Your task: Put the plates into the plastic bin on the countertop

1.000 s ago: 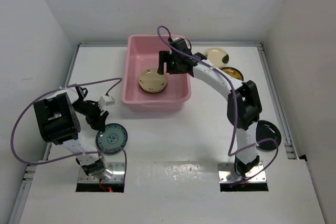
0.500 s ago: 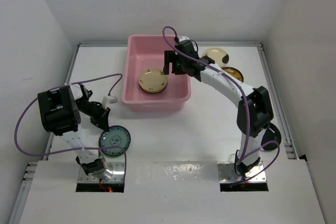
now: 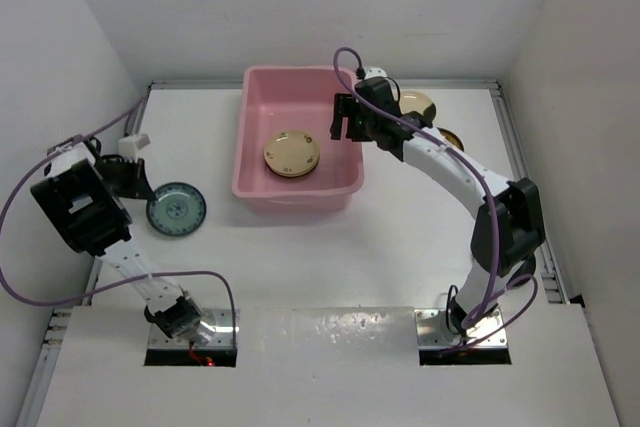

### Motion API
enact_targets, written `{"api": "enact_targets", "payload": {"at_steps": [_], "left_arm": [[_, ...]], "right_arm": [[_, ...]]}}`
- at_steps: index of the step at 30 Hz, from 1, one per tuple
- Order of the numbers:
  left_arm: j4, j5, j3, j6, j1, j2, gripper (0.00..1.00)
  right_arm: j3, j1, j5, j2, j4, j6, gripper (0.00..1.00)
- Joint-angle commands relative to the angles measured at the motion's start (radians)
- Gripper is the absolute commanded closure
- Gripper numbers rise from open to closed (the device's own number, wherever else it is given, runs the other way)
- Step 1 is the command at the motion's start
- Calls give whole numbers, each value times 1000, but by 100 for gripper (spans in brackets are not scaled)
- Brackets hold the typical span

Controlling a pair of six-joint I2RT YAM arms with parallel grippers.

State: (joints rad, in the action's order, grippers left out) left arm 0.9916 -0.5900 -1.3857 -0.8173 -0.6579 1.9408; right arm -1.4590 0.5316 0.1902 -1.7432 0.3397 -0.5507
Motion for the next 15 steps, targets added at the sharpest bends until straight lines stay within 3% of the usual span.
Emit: {"api": "enact_targets", "payload": {"at_steps": [1, 4, 9, 15], "left_arm": [[-31, -115, -102, 121, 3, -65, 100], [-65, -205, -193, 229, 18, -117, 100], [-218, -205, -309, 426, 90, -213, 100], [-291, -225, -492, 590, 285, -233, 100]], "right_arm": [[22, -5, 22, 68, -33, -21, 20], [45, -16, 21, 92, -38, -37, 20], [86, -44, 22, 149, -41, -58, 20], [160, -108, 18, 232, -34, -72, 18]]}}
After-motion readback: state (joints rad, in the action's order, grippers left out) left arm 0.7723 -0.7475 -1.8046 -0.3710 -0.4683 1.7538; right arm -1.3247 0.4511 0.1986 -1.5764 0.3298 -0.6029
